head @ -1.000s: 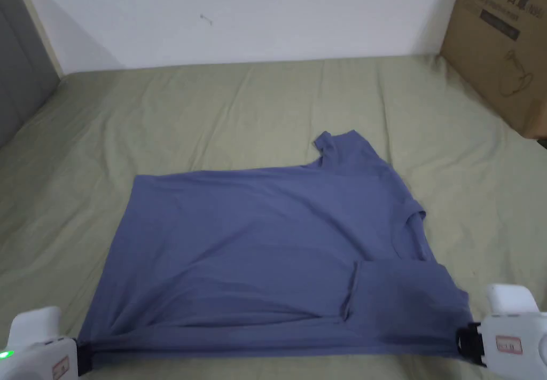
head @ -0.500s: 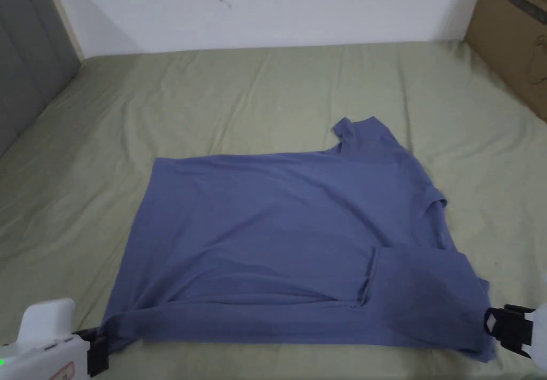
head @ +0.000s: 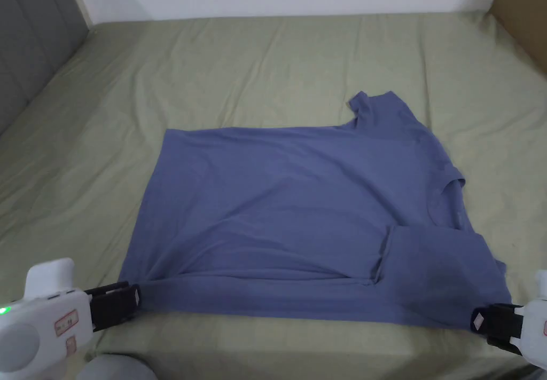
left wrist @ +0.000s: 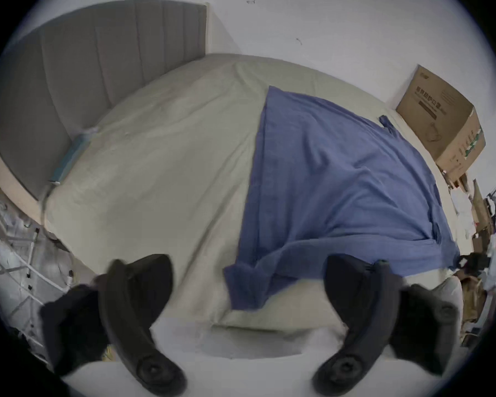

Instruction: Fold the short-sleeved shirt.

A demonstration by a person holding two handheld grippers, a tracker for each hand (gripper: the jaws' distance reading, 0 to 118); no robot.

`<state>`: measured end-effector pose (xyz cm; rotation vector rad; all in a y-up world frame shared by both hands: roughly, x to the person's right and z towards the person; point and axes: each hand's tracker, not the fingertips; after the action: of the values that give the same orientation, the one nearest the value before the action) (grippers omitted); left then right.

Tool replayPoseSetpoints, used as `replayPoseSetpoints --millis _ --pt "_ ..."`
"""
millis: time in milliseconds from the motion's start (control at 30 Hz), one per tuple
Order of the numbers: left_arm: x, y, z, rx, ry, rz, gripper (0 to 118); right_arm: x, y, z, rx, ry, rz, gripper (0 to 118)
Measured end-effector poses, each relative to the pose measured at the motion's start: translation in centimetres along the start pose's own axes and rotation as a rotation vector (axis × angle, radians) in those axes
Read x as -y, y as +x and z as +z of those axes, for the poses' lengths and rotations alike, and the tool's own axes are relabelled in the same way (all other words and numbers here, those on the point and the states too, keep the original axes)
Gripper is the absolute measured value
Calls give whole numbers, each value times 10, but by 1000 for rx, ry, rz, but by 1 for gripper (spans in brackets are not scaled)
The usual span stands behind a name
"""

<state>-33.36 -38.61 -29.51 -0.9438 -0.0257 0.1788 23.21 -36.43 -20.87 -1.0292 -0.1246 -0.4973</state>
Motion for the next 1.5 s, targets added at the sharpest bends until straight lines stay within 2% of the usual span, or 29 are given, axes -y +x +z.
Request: replayPoseSetpoints --millis 33,67,100,133,233,267,333,367,467,533,600,633,667,700,767,800,867,1033,1133,1233,1267,1300,1333,1367,1400,1433,1467,1500 --pt "0 2 -7 4 -34 4 32 0 2 -2 5 -6 -17 5" --pt "0 5 -16 -17 -90 -10 4 0 4 -3 4 -8 -24 5" --pt "5 9 -22 -52 -153 -44 3 0 4 -2 2 -7 -24 5" --pt "9 16 -19 -52 -103 -77 3 0 4 -1 3 -8 -21 5" --pt "10 19 -11 -56 -76 -77 3 -1 0 2 61 -21 75 7" --pt "9 18 -9 -51 -73 -62 3 -2 -3 1 100 -31 115 16" --pt "8 16 -9 -38 -78 -38 3 -6 -5 -3 141 -42 182 77" --pt "9 17 -9 -39 -78 -40 3 -8 -5 -7 146 -46 204 90" --pt "8 14 -15 -47 -81 -51 3 -17 -1 -15 111 -30 190 89" --pt "7 16 -16 -57 -83 -65 3 -23 4 -23 106 -59 131 72" --pt "7 15 -16 -58 -86 -66 3 -21 7 -27 92 -54 161 54" --pt "7 15 -16 -56 -88 -59 3 -18 4 -28 149 -74 205 15" --pt "6 17 -12 -52 -90 -51 3 -15 2 -27 159 -74 233 3" --pt "6 17 -10 -50 -90 -44 3 -14 1 -25 119 -97 265 3" --pt "5 18 -7 -50 -88 -41 3 -12 -2 -19 150 -52 280 3" --pt "4 20 -4 -50 -89 -41 3 -15 -1 -18 136 -68 270 3" --pt "2 23 0 -52 -86 -47 3 -23 1 -12 124 -33 199 3" --pt "-29 29 13 -47 -61 -56 3 -62 -10 14 49 28 177 3" --pt "-65 34 10 -35 -4 -45 3 -102 -16 11 10 69 136 3" --pt "-105 43 -13 -32 0 -35 3 -147 -21 -18 42 76 124 3" --pt "-114 45 -26 -29 6 -36 3 -159 -24 -34 84 48 137 3" --pt "-123 48 -41 -27 1 -43 5 -168 -27 -48 128 46 152 3" --pt "-131 51 -55 -26 -15 -48 12 -174 -30 -63 163 46 169 9" --pt "-134 54 -65 -27 -28 -50 30 -177 -32 -76 178 11 190 28" --pt "-136 57 -73 -35 -41 -57 68 -179 -34 -88 201 -27 186 69" --pt "-136 59 -78 -65 -56 -71 96 -179 -34 -97 232 -57 200 94" --pt "-135 60 -82 -87 -70 -93 108 -176 -33 -100 248 -65 210 97" --pt "-133 59 -81 -90 -82 -100 107 -173 -33 -98 229 -46 206 97"
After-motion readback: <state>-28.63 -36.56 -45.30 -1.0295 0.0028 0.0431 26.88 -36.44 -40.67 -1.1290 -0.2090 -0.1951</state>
